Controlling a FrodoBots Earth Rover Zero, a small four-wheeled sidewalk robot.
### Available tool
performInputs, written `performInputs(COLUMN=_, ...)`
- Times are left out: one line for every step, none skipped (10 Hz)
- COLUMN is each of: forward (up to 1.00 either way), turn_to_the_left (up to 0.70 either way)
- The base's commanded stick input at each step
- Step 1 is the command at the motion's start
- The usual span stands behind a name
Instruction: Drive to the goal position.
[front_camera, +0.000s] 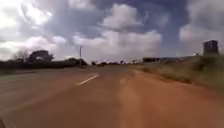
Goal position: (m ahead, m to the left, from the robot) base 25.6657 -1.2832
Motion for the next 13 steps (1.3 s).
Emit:
performInputs(forward=1.0, turn_to_the_left=0.0)
performInputs(forward=1.0, turn_to_the_left=-0.4)
performInputs(forward=1.0, turn_to_the_left=-0.4)
performInputs(forward=1.0, turn_to_the_left=-0.4)
performInputs(forward=1.0, turn_to_the_left=-0.4)
performInputs(forward=1.0, turn_to_the_left=-0.4)
performInputs(forward=1.0, turn_to_the_left=-0.2)
performInputs(forward=1.0, turn_to_the_left=0.0)
performInputs(forward=1.0, turn_to_the_left=0.0)
performInputs(forward=1.0, turn_to_the_left=0.0)
performInputs(forward=1.0, turn_to_the_left=0.0)
performInputs(forward=1.0, turn_to_the_left=0.0)
performInputs(forward=1.0, turn_to_the_left=0.0)
